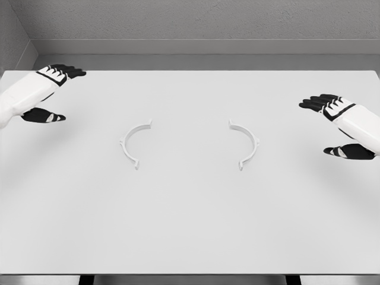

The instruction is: Assemble PVC drainage pipe clamps

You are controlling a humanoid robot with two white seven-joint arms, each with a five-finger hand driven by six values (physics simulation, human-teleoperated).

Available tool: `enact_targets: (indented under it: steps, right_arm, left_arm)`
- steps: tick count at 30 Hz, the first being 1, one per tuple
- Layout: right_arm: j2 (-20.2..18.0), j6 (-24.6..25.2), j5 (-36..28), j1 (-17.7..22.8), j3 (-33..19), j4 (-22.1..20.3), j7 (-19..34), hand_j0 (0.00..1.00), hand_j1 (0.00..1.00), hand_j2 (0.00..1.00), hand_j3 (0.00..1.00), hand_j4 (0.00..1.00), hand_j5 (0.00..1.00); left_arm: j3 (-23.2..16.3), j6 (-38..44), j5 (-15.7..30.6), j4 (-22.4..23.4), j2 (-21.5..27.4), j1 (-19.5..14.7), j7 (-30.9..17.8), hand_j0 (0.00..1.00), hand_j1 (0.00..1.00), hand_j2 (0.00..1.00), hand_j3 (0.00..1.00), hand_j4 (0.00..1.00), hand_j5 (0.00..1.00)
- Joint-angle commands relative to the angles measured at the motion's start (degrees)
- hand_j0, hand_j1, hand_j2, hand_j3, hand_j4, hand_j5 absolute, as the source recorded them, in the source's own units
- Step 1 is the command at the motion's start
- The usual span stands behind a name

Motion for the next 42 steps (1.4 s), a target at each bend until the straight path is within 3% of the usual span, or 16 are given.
enact_targets:
  steps: [1, 10, 12, 14, 18, 25, 33, 37, 42]
  right_arm:
    - [-0.01, 0.15, -0.33, 0.0, 0.07, 0.1, -0.24, 1.0, 1.0, 1.0, 1.0, 1.0, 1.0]
    - [-0.01, 0.15, -0.24, -0.35, 1.2, 0.54, 0.2, 1.0, 1.0, 1.0, 1.0, 1.0, 1.0]
    - [-0.01, 0.15, 0.46, -9.12, 12.79, 3.95, 3.61, 1.0, 1.0, 1.0, 1.0, 1.0, 1.0]
    - [2.45, 0.87, 3.71, -13.18, 16.94, 7.83, 5.56, 1.0, 1.0, 1.0, 1.0, 1.0, 1.0]
    - [6.93, 5.44, 15.31, -14.94, 17.03, 8.09, 5.39, 1.0, 1.0, 1.0, 1.0, 1.0, 1.0]
    - [9.04, 11.07, 22.61, -17.05, 16.59, 8.1, 2.58, 1.0, 1.0, 1.0, 1.0, 1.0, 1.0]
    - [15.63, 11.59, 25.25, -19.6, 16.94, 11.61, 2.49, 1.0, 1.0, 1.0, 1.0, 1.0, 1.0]
    - [16.6, 11.59, 25.42, -20.48, 17.12, 14.42, 2.49, 1.0, 1.0, 1.0, 1.0, 1.0, 1.0]
    - [16.69, 11.51, 25.42, -20.3, 19.32, 15.04, 2.49, 1.0, 1.0, 1.0, 1.0, 1.0, 1.0]
  left_arm:
    - [-0.11, 0.04, 0.19, -0.14, 0.08, 0.0, 0.03, 1.0, 1.0, 1.0, 1.0, 1.0, 1.0]
    - [-0.55, 0.04, 0.28, -0.32, -2.21, 0.44, 0.03, 1.0, 1.0, 1.0, 1.0, 1.0, 1.0]
    - [-0.55, 0.04, 0.28, -0.23, -2.3, 0.35, 0.03, 1.0, 1.0, 1.0, 1.0, 1.0, 1.0]
    - [-0.63, 0.04, 0.28, -0.23, -2.65, 0.35, 0.03, 1.0, 1.0, 1.0, 1.0, 1.0, 1.0]
    - [-2.47, 0.04, 0.19, -0.14, -4.4, 0.35, 0.03, 1.0, 1.0, 1.0, 1.0, 1.0, 1.0]
    - [-4.67, 0.04, -0.07, 0.83, -7.74, -0.26, 0.03, 1.0, 1.0, 1.0, 1.0, 1.0, 1.0]
    - [-5.9, 0.04, -0.07, 4.08, -9.68, -0.88, 0.03, 1.0, 1.0, 1.0, 1.0, 1.0, 1.0]
    - [-9.25, 0.04, -0.07, 6.36, -9.77, -3.43, 0.03, 1.0, 1.0, 1.0, 1.0, 1.0, 1.0]
    - [-10.04, 0.04, -2.36, 6.71, -10.12, -3.51, 0.03, 1.0, 1.0, 1.0, 1.0, 1.0, 1.0]
